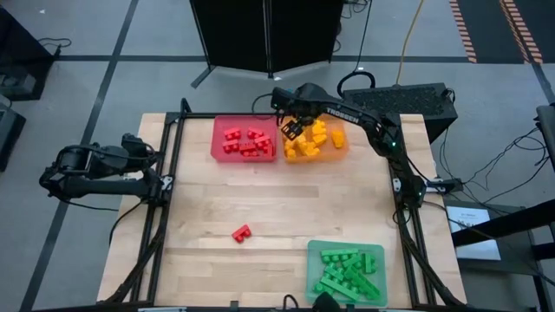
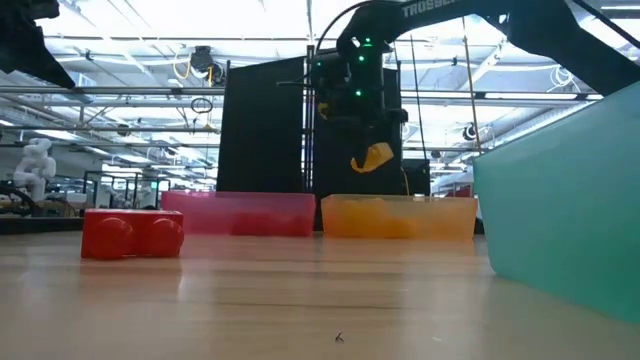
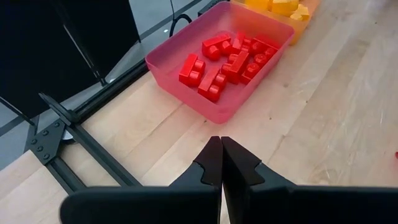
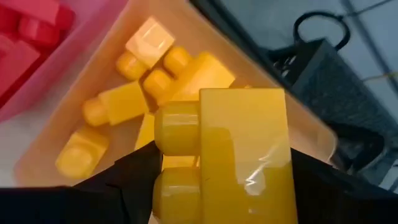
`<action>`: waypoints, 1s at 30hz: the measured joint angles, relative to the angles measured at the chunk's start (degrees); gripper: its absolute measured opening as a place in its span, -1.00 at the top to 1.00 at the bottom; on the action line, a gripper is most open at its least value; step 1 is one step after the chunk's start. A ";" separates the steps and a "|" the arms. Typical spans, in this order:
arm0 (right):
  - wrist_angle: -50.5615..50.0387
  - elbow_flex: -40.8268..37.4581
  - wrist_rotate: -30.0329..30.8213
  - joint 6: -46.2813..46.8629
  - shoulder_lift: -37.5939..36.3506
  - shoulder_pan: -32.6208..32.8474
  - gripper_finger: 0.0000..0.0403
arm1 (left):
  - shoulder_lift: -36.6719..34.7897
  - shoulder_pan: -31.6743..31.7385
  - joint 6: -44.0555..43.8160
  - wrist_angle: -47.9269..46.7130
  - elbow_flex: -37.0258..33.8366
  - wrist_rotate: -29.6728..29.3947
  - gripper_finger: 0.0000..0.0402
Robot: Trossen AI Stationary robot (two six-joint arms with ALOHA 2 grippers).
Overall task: Sort blocks
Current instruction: Put the yellow game piece into the orange bin, then put the red game piece into the red bin
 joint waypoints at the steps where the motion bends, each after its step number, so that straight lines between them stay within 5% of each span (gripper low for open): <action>1: -0.57 0.00 -0.37 0.42 0.00 -0.37 -0.36 | 0.00 0.00 0.02 0.00 0.02 0.04 0.99; 15: -2.08 0.04 -3.96 -0.06 -0.18 -0.36 -0.52 | 0.01 0.00 0.55 -0.02 0.00 0.14 0.99; 18: 1.51 0.07 -8.75 -0.73 -0.78 1.49 -0.53 | 0.02 0.00 0.55 -0.02 0.00 0.12 0.99; 24: 12.50 0.13 -23.07 -5.15 -1.37 11.86 -0.53 | 0.02 0.00 0.50 -0.02 0.00 0.04 0.99; 30: 26.77 0.13 -22.98 -15.88 -0.04 25.47 -0.53 | 0.00 0.00 0.46 -0.01 0.01 -0.08 0.99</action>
